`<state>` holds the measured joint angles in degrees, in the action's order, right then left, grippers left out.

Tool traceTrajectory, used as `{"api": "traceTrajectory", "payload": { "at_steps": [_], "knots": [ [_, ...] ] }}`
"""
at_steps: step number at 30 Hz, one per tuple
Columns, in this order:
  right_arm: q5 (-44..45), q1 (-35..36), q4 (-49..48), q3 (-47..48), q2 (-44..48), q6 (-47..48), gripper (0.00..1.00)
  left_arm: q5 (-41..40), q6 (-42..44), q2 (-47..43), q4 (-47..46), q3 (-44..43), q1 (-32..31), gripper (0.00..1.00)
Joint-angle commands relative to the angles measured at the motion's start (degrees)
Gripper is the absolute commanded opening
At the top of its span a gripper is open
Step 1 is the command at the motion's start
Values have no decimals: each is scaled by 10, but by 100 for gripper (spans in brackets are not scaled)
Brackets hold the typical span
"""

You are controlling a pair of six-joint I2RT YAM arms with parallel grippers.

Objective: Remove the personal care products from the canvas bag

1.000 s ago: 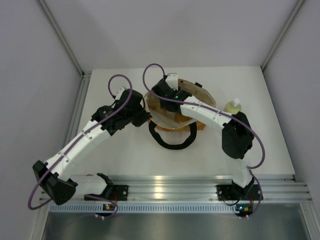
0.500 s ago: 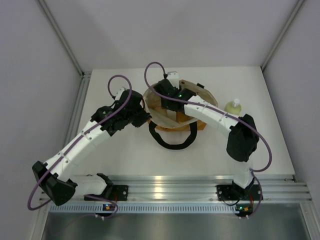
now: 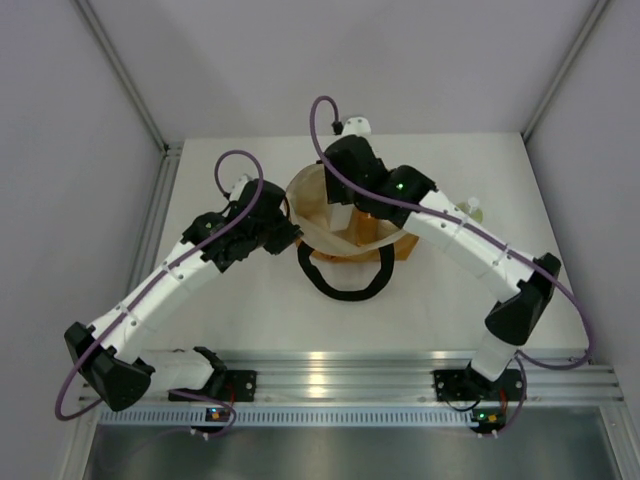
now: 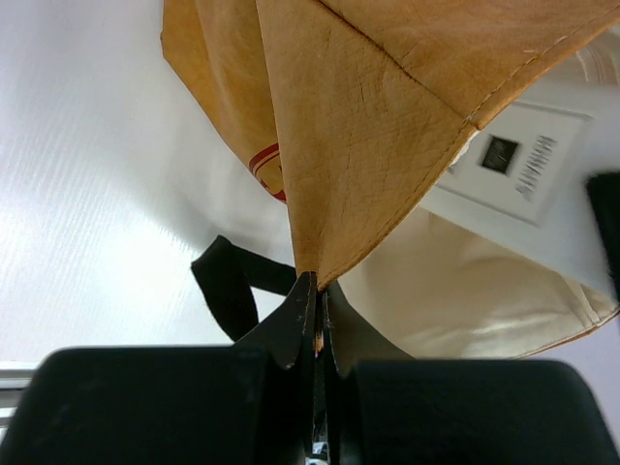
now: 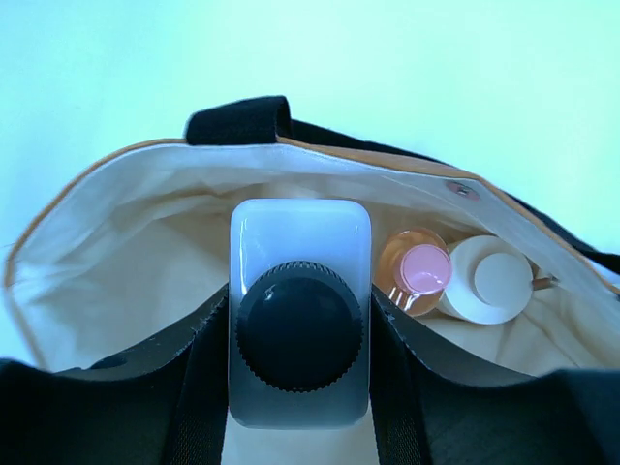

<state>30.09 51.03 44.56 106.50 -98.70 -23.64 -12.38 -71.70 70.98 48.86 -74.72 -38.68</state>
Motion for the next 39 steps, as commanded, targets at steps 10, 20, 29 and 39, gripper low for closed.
{"api": "traceTrajectory", "payload": {
  "at_steps": [10,20,29,39],
  "knots": [
    [-66,-5,42,122,180,32,0,-8,-8,-1,-11,-4,-1,0],
    [-58,-163,102,124,302,49,0,-13,-6,-5,-11,7,-1,0],
    [3,-285,165,95,329,96,0,-8,-2,-4,-11,8,-1,0],
    [43,-471,-1,-210,406,77,0,-4,4,-9,-11,8,-1,0]
  ]
}}
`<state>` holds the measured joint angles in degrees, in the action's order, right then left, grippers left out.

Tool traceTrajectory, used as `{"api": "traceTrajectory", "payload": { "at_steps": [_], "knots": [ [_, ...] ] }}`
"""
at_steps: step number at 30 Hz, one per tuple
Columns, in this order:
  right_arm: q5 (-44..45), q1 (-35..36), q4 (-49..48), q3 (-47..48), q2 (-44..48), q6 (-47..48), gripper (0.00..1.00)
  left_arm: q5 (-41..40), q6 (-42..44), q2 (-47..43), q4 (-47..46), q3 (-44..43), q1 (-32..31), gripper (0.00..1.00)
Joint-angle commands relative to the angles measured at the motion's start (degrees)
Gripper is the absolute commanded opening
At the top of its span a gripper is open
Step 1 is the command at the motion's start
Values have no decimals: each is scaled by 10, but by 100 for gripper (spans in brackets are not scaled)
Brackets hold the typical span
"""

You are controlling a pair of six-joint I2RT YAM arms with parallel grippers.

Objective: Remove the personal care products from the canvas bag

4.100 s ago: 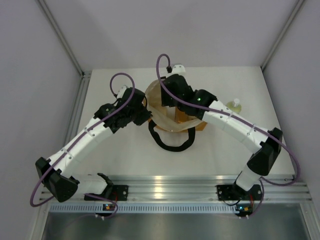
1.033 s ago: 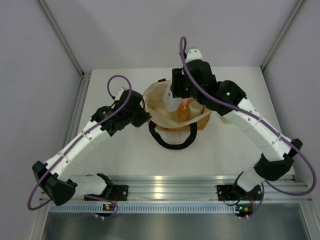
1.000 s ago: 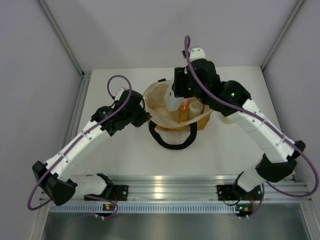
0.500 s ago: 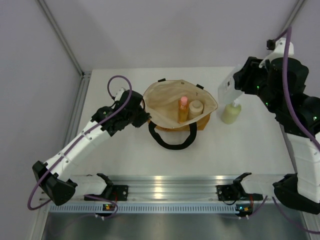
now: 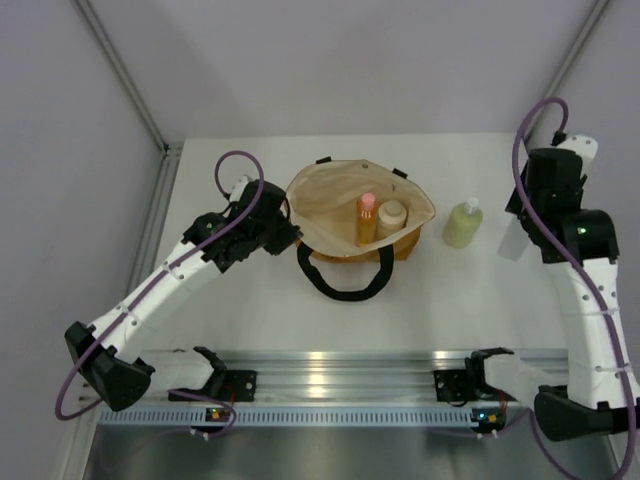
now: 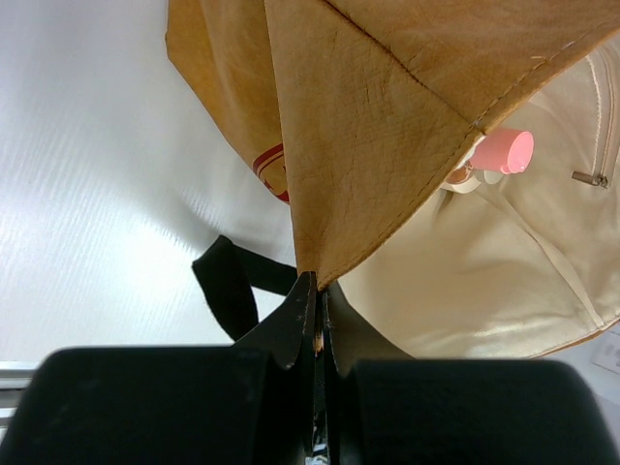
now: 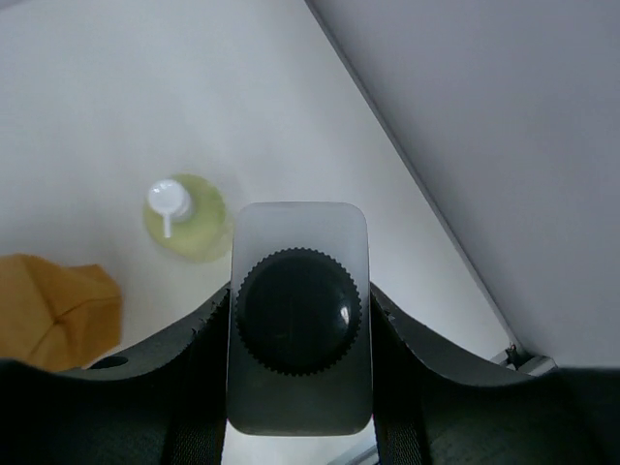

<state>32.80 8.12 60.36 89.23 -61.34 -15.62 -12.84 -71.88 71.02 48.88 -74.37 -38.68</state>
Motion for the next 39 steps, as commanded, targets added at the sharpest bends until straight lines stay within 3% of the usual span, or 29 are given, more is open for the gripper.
{"api": "traceTrajectory", "payload": {
  "at_steps": [1,6,13,17,26,27,28,29,31,37,39],
  "knots": [
    [7,-53,-214,-95,39,4,0,1,7,-11,-12,5,-1,0],
    [-76,-151,-349,-232,72,-7,0,4,11,-18,-12,9,-1,0],
    [-117,-166,-545,-395,91,47,0,10,17,-25,-12,16,-1,0],
    [-159,-170,-575,-421,51,51,0,14,21,-21,-12,15,-1,0],
    [-153,-170,-560,-443,6,38,0,13,21,-15,-12,10,-1,0],
    [-153,-170,-556,-443,5,38,6,14,20,-15,-12,10,-1,0],
    [-154,-170,-553,-442,4,38,34,18,19,-12,-12,10,-1,0],
    [-153,-170,-543,-441,4,38,46,18,19,-12,-12,10,-1,0],
    [-151,-169,-534,-438,10,38,60,18,18,-12,-12,11,-1,0],
    [-148,-168,-486,-407,28,30,86,17,13,-11,-12,10,-1,0],
    [-146,-167,-449,-375,32,24,88,18,13,-9,-12,9,-1,0]
  ]
}}
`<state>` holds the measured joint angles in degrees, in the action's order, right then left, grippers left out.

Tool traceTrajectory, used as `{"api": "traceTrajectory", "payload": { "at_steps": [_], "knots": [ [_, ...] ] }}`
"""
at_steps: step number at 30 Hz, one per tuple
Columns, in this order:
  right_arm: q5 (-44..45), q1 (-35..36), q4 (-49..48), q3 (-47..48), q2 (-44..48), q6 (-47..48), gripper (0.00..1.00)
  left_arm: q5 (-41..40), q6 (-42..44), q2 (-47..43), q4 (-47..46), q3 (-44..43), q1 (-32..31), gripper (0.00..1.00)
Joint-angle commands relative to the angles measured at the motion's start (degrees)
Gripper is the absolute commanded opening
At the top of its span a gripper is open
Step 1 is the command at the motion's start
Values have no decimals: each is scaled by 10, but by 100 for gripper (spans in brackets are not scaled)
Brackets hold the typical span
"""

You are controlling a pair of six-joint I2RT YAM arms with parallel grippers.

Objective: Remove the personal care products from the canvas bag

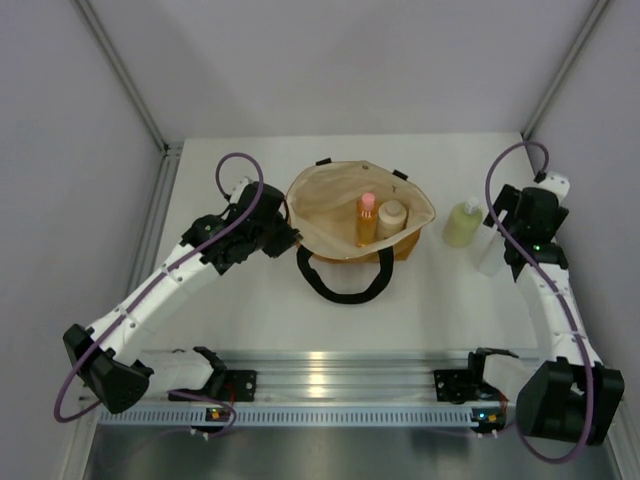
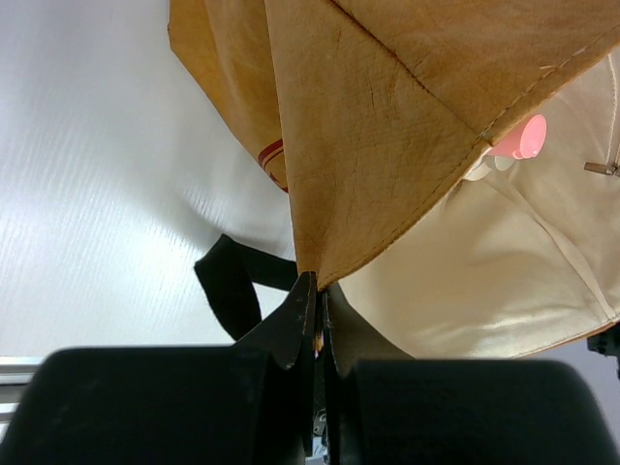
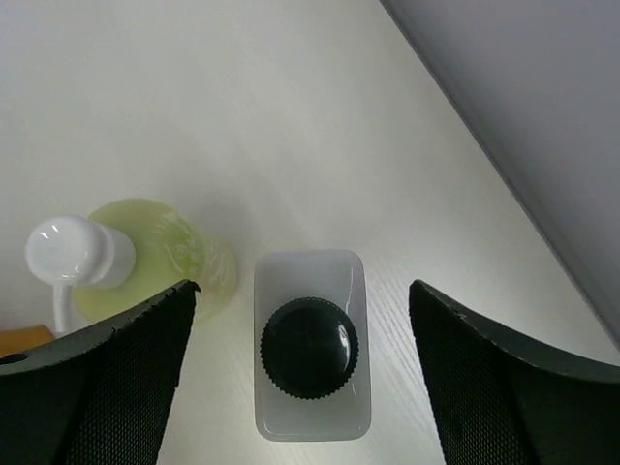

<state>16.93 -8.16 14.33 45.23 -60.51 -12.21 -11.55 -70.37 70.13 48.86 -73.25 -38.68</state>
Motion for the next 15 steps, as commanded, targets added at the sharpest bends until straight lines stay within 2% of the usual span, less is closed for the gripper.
{"api": "traceTrajectory", "payload": {
  "at_steps": [1,3,4,6,7,9,10,12,13,15],
  "knots": [
    [5,-2,31,81,29,-14,88,5,-4,1,-12,-2,-1,0],
    [-22,4,103,136,32,-54,88,6,-4,4,-12,-2,-1,0],
    [-66,17,130,159,27,-77,85,6,-4,5,-12,-1,-1,0],
    [-94,51,180,211,29,-106,82,5,-6,8,-12,-1,-1,0],
    [-97,107,185,225,34,-113,81,5,-7,9,-13,-1,-1,0],
    [-88,168,189,263,41,-120,80,7,-7,13,-13,-5,-1,0],
    [-86,222,202,278,38,-126,76,8,-6,14,-14,-7,-1,0],
    [-90,276,220,323,24,-143,72,12,-2,21,-13,-14,-1,0],
    [-69,346,228,338,8,-144,69,15,-2,23,-13,-15,-1,0],
    [-23,416,246,367,-7,-143,69,16,-4,26,-13,-19,-1,0]
  ]
}}
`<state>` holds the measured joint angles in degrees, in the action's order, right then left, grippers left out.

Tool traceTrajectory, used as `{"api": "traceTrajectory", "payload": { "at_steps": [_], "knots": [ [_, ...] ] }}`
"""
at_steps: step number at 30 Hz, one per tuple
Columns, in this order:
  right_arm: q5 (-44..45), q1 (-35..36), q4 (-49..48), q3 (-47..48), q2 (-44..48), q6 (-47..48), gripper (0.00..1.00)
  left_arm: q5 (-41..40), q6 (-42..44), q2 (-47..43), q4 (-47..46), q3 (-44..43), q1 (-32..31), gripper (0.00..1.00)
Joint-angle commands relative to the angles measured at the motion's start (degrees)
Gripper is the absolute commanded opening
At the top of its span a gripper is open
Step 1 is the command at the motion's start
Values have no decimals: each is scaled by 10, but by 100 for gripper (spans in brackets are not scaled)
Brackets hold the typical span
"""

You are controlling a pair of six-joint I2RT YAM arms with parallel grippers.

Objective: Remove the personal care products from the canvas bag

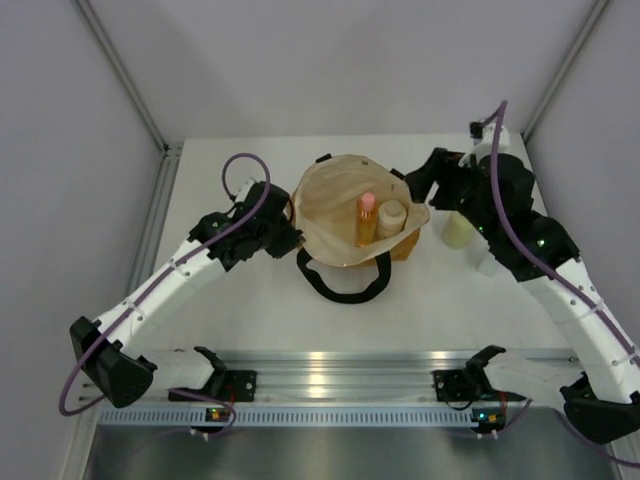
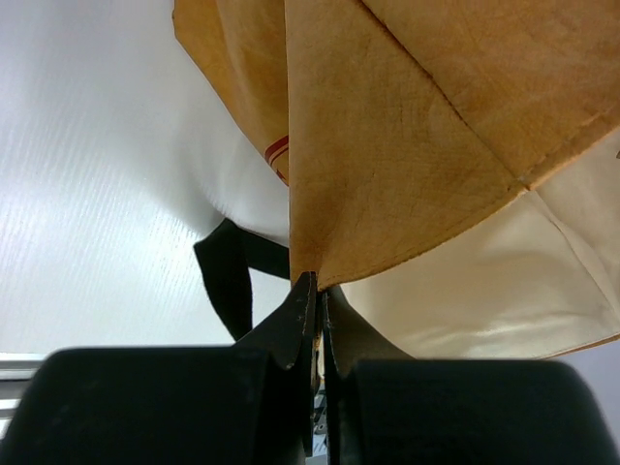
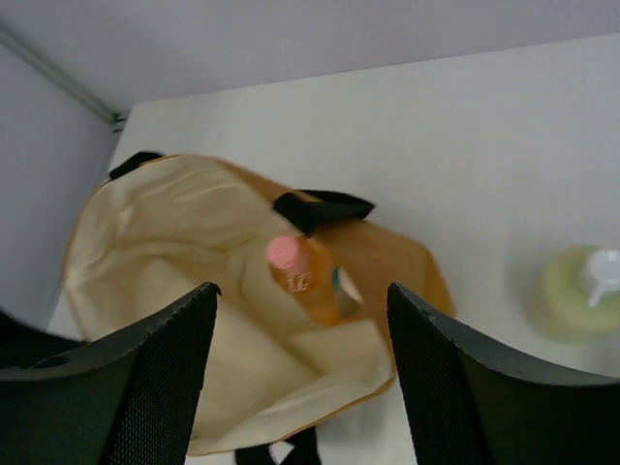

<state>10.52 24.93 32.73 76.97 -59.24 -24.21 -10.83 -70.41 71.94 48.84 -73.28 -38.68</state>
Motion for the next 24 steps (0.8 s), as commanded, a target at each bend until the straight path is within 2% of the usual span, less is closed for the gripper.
{"api": "traceTrajectory", "payload": {
  "at_steps": [1,4,8,15,24],
  "knots": [
    [70,139,66,57,-36,-23,69,9,-3,10,-14,-20,-1,0],
    [113,214,85,88,-80,-23,68,10,-6,14,-13,-20,-1,0],
    [174,256,126,127,-148,-31,67,6,-6,13,-14,-20,-1,0],
    [192,249,153,173,-247,-30,66,2,-5,9,-12,-20,-1,0],
    [167,186,130,169,-311,-12,66,3,-6,9,-12,-19,-1,0]
  ]
}}
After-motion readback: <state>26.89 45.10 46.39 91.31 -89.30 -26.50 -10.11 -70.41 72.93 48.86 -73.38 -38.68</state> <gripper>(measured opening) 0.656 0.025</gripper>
